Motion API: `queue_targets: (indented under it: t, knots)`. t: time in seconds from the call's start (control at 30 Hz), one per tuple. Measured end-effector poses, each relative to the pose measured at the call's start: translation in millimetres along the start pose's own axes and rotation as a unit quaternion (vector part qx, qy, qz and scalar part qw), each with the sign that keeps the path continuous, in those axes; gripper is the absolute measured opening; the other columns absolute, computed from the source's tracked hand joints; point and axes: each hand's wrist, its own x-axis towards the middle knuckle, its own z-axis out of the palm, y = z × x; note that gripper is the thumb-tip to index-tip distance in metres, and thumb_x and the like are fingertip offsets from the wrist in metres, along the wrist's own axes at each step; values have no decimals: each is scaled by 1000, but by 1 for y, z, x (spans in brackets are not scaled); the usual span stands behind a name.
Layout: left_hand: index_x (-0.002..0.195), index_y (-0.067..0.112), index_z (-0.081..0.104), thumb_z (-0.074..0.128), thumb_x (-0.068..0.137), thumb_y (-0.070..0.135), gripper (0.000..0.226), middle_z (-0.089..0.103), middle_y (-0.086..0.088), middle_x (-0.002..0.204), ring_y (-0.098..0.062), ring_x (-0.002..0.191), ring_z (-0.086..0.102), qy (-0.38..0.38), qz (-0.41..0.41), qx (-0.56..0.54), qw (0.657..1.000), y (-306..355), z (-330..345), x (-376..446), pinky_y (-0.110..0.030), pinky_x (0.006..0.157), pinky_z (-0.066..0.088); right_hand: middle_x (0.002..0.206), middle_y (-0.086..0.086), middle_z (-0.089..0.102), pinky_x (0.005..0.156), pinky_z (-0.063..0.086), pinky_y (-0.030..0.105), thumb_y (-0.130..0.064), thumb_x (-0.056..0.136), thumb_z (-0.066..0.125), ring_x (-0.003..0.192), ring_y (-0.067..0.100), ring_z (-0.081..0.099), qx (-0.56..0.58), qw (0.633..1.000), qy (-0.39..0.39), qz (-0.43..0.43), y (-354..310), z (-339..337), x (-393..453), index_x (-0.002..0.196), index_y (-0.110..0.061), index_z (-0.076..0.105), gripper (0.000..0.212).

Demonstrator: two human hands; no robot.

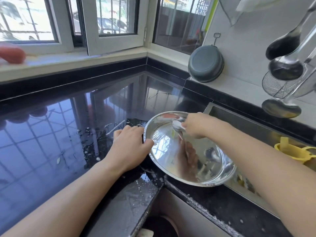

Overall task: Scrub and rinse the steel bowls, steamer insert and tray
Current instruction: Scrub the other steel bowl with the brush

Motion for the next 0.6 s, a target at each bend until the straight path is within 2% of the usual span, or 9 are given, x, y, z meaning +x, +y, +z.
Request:
queue_targets:
  t: [0.07,0.17,0.23,0.33,0.43,0.5,0.57,0.6]
  knots:
    - [81,17,57,34,81,43,35,52,4,77,-15,84,43,-1,-4,-1,1000,-1,0,1,-35,88,24,106,6,57,80,49,37,-21,92,46,92,33,56,22,1000,10,16,2,3,0,123,-21,63,34]
    - [83,17,59,34,81,43,36,54,4,78,-16,85,44,-2,-3,0,1000,-1,0,1,-35,88,24,118,9,61,77,43,36,-21,94,52,107,35,60,50,995,71,45,-2,12,-3,122,-18,63,30]
    - [82,17,58,34,82,43,35,54,3,78,-15,85,44,-2,-3,-7,1000,0,0,1,-35,88,24,120,10,63,77,43,36,-21,93,53,109,36,61,62,993,86,52,-8,14,-2,120,-17,64,29]
    - [81,20,57,37,86,42,30,54,6,78,-17,87,45,-1,-7,-14,1000,1,-1,0,-34,89,24,105,11,64,77,48,35,-28,92,53,101,36,64,92,993,65,-33,-27,16,-8,113,-20,70,28]
    - [80,22,55,35,87,45,31,55,7,80,-18,89,45,5,-13,-11,1000,1,-2,-1,-35,88,23,111,11,65,86,54,41,-29,96,50,99,36,62,99,987,23,-128,-37,20,-26,123,-32,69,33]
    - [83,22,57,36,89,44,31,55,8,81,-18,90,45,-1,-9,-6,1000,1,-2,-1,-34,89,22,118,11,64,86,52,38,-31,96,49,104,37,61,75,993,41,-82,-20,20,-20,127,-34,67,36]
    - [86,22,60,36,84,45,34,55,9,82,-17,90,44,-13,-6,1,1000,2,-2,0,-33,89,21,122,12,64,84,51,38,-28,94,45,107,37,61,33,997,72,-6,-1,21,-11,128,-26,64,39]
    - [86,22,60,35,83,46,34,54,8,81,-16,89,44,-17,-5,1,1000,2,-1,0,-33,89,21,123,12,63,85,51,39,-27,94,44,108,37,61,30,997,77,5,2,23,-8,129,-25,62,40]
